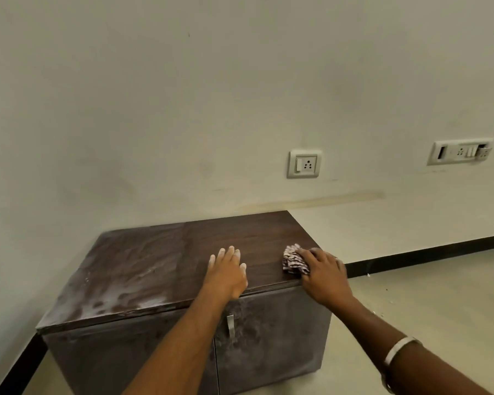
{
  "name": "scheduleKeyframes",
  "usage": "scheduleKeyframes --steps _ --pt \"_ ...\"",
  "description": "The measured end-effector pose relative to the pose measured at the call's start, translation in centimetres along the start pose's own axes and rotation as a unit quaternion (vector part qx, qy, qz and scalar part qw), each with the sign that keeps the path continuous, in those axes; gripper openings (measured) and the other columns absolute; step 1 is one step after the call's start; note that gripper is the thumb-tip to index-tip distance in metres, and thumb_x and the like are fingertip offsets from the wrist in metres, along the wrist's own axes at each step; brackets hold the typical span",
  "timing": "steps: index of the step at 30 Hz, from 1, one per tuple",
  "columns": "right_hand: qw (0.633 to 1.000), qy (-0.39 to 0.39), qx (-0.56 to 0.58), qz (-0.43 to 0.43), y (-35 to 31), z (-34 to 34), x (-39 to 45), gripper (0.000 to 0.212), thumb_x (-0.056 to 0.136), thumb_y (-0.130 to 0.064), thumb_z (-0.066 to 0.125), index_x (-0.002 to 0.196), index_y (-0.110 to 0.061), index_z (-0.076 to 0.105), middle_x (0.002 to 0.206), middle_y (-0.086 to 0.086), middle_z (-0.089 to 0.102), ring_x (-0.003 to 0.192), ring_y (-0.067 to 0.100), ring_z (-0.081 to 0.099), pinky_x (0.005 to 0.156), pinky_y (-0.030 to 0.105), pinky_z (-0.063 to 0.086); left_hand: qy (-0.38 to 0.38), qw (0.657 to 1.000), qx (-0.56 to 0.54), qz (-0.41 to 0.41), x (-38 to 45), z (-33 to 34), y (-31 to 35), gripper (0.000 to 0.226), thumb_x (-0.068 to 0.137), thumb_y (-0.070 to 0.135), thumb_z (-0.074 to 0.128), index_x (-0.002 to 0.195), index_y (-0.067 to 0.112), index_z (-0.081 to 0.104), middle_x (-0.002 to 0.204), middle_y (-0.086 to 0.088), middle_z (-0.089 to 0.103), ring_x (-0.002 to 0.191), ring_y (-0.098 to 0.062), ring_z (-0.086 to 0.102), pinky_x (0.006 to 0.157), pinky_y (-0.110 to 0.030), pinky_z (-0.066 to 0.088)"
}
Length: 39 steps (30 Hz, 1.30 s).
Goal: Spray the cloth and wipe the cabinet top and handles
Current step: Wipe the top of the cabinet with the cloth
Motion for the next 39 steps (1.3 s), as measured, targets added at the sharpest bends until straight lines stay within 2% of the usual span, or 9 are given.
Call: scheduleKeyframes --steps 4,9,17,30,35,39 --pt "0.999 -0.003 0.001 0.035 1.3 -0.5 -0.2 0.057 0.091 -0.033 0.052 0.144 -0.034 0.030 0.148 -0.001 0.035 0.138 0.023 0.030 0.116 0.046 0.019 0.004 1.000 -0.020 0.009 -0.2 0.1 1.5 0.056 0.104 0.030 0.023 0.154 0.010 0.008 0.163 -0.004 0.002 0.150 -0.024 -0.001 0.121 -0.043 0.001" --pt "0.999 0.005 0.010 0.048 -1.1 -0.1 -0.5 0.057 0.090 -0.032 0.054 0.143 -0.034 0.032 0.148 -0.001 0.035 0.139 0.023 0.027 0.115 0.046 0.016 0.015 1.000 -0.019 -0.006 -0.7 -0.7 -0.4 0.056 0.103 0.030 0.024 0.154 0.010 0.010 0.163 -0.004 0.004 0.150 -0.024 0.001 0.121 -0.043 0.003" --pt "0.999 -0.007 0.035 -0.021 -10.6 2.5 -2.2 0.058 0.087 -0.033 0.052 0.141 -0.038 0.033 0.148 -0.004 0.035 0.140 0.022 0.023 0.115 0.047 0.012 0.023 0.998 -0.006 -0.059 -3.4 -2.4 -7.0 0.056 0.103 0.031 0.023 0.154 0.010 0.010 0.163 -0.005 0.003 0.150 -0.024 0.001 0.121 -0.044 0.003" --pt "0.981 -0.061 0.105 -0.153 -30.6 7.7 -5.9 0.064 0.083 -0.029 0.055 0.142 -0.037 0.031 0.148 -0.003 0.033 0.141 0.025 0.018 0.115 0.052 0.005 0.034 0.980 0.042 -0.191 -9.7 -5.6 -23.4 0.056 0.103 0.033 0.025 0.154 0.011 0.014 0.163 -0.005 0.007 0.150 -0.025 0.007 0.121 -0.043 0.008" --pt "0.972 -0.075 0.112 -0.192 -34.5 8.6 -6.7 0.064 0.084 -0.026 0.055 0.143 -0.036 0.031 0.148 -0.002 0.033 0.142 0.025 0.017 0.116 0.051 0.003 0.034 0.975 0.036 -0.218 -11.6 -5.7 -25.9 0.056 0.103 0.032 0.026 0.154 0.011 0.015 0.163 -0.006 0.009 0.150 -0.026 0.008 0.121 -0.043 0.008" --pt "0.965 -0.075 0.109 -0.226 -33.9 8.5 -6.1 0.060 0.085 -0.026 0.053 0.141 -0.035 0.034 0.145 -0.003 0.036 0.140 0.022 0.021 0.116 0.047 0.008 0.033 0.976 0.031 -0.214 -11.5 -5.6 -25.5 0.055 0.103 0.032 0.025 0.153 0.011 0.016 0.163 -0.006 0.009 0.150 -0.026 0.008 0.121 -0.043 0.008"
Point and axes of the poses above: each hand's wrist, its own x-axis towards the middle knuckle, its own z-axis out of the palm, y = z × x, the point moved 3 cm from there along x, towards the middle knuckle
